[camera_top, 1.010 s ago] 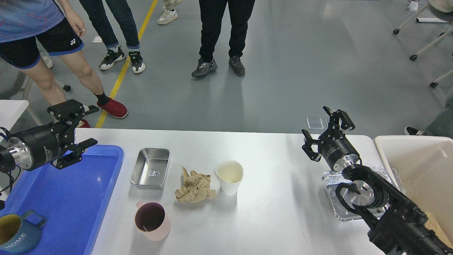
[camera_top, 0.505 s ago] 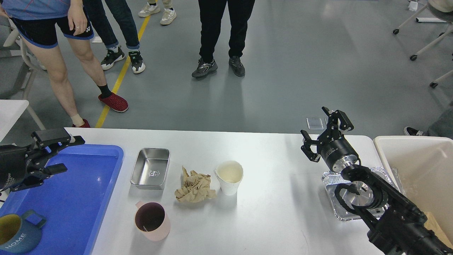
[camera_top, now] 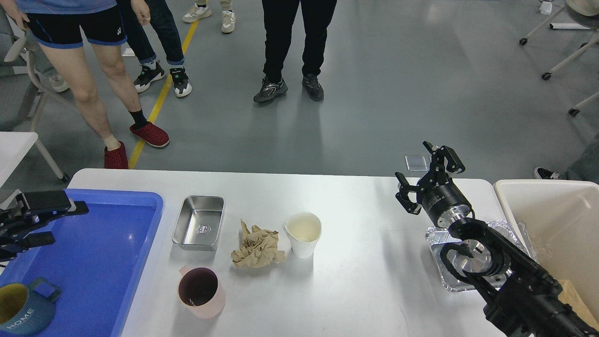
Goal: Tidy desktop
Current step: 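Move the left gripper over the blue tray and lower it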
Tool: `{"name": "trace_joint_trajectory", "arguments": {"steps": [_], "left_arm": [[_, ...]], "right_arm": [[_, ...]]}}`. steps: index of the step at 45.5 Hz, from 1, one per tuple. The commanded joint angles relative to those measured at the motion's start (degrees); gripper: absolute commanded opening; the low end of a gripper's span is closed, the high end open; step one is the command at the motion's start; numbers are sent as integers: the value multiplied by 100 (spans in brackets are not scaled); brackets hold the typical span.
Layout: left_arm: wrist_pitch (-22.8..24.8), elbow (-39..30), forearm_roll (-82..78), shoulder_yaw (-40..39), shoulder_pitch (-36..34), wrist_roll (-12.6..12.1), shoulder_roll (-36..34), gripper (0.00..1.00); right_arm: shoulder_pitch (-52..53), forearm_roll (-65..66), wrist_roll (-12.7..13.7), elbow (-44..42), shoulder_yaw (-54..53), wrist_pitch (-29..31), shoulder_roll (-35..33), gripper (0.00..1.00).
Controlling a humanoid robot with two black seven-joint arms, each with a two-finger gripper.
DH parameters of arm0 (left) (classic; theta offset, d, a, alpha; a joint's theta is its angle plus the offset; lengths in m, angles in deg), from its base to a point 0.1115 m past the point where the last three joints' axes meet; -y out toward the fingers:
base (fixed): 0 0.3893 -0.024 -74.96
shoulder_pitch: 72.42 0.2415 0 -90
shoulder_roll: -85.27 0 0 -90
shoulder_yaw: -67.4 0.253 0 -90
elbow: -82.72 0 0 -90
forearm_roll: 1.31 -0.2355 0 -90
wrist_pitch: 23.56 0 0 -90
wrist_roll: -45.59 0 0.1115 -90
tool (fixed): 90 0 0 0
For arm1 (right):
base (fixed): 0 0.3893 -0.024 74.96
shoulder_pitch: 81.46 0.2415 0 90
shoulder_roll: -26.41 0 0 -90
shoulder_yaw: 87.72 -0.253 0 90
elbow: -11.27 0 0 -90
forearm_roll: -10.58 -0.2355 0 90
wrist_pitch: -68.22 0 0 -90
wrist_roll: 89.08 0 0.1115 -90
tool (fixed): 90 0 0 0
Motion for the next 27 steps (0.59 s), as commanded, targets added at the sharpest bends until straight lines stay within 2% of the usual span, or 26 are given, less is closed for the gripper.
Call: {"name": "trace_joint_trajectory", "arguments": {"steps": [1,10,27], "left_arm": [[349,5,-292,-9,-5,-2,-265,95],[745,5,-609,-79,-31,16,-547,95],[850,-4,-636,-114,-23,16,-731,95]], "right_arm": [[8,0,0,-2,0,0,0,100],[8,0,0,7,0,0,44,100],[-27,0,0,25,0,0,44,100]]}}
